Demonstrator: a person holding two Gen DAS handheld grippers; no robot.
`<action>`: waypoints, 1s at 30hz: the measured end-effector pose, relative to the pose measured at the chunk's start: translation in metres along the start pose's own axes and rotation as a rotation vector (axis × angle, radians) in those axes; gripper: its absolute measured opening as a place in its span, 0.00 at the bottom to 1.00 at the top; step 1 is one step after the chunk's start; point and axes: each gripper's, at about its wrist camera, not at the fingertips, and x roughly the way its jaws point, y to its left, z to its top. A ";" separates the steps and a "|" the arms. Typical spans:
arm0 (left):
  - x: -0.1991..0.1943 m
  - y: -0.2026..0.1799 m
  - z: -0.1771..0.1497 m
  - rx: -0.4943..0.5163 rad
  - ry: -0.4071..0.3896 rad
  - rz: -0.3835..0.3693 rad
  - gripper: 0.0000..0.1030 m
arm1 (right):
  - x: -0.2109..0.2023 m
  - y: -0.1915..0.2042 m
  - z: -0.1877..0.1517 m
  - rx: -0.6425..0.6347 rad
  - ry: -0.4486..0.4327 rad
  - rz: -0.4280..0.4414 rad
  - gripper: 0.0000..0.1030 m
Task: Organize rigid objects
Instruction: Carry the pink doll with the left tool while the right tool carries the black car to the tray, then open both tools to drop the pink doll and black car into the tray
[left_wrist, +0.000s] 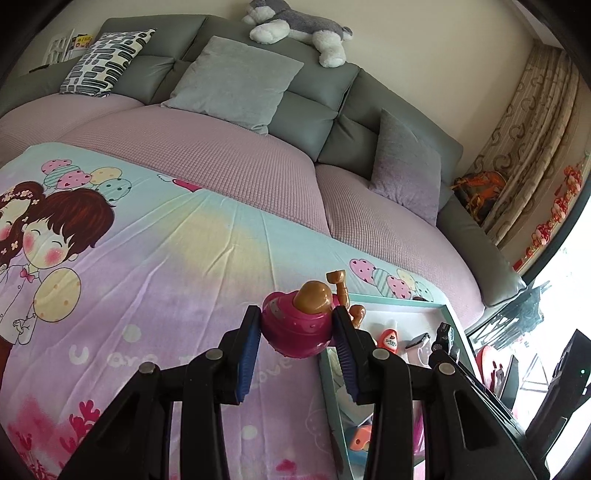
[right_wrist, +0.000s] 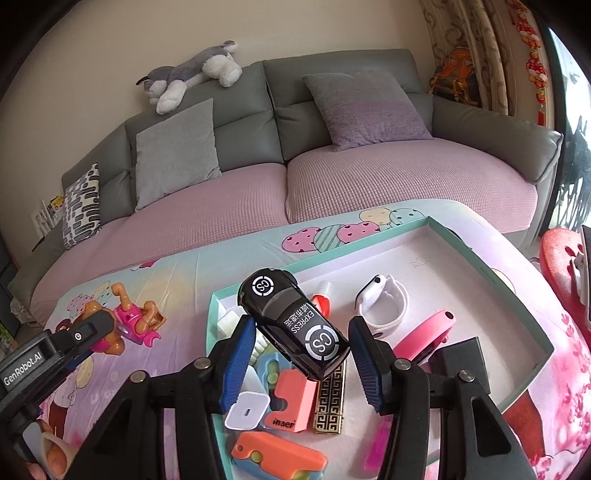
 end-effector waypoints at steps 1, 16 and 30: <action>0.002 -0.005 -0.001 0.011 0.006 -0.009 0.39 | 0.000 -0.004 0.001 0.003 -0.001 -0.015 0.54; 0.033 -0.073 -0.032 0.168 0.090 -0.132 0.40 | -0.009 -0.050 0.005 0.097 -0.020 -0.121 0.54; 0.047 -0.080 -0.043 0.195 0.131 -0.135 0.40 | -0.001 -0.049 0.003 0.089 0.018 -0.133 0.54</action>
